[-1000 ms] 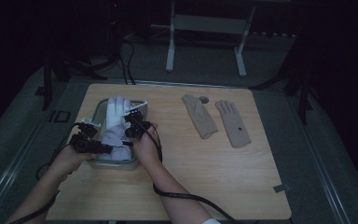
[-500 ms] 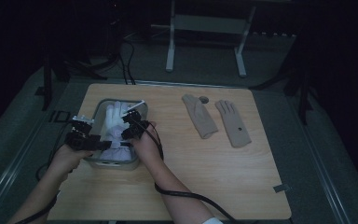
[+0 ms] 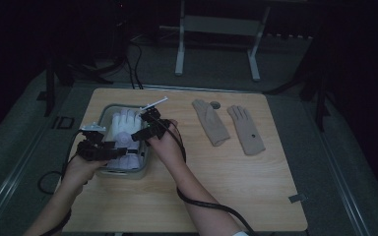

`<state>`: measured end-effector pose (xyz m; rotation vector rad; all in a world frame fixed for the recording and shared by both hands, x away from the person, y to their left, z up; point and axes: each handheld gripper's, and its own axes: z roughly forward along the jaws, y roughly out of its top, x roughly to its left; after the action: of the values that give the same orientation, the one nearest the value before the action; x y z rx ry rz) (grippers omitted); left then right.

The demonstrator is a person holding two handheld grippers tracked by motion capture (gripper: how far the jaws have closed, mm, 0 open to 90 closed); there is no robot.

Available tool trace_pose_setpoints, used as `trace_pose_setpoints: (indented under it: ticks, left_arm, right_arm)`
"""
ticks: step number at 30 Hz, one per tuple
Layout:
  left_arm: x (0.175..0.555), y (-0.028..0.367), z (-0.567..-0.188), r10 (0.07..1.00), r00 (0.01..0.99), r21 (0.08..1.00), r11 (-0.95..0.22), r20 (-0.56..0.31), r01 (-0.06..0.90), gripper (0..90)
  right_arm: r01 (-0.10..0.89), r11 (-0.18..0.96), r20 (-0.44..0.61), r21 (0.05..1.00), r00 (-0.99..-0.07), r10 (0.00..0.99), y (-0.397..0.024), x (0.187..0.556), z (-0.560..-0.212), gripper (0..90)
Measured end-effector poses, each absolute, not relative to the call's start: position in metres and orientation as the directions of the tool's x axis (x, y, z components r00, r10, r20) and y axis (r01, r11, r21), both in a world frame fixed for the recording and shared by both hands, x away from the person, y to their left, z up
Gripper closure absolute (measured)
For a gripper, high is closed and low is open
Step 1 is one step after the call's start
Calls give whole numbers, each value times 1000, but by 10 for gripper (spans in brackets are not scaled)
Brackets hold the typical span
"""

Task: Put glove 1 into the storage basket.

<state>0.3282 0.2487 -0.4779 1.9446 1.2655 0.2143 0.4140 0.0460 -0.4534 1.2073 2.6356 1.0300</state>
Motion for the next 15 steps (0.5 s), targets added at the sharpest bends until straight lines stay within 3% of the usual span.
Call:
trace_pose_setpoints:
  ticks: [15]
  left_arm:
    - [317,196,-469,765,582,731,-225,-277,643,399]
  right_arm:
    - [634,459,179,622,-687,705,-26,420,-456,180]
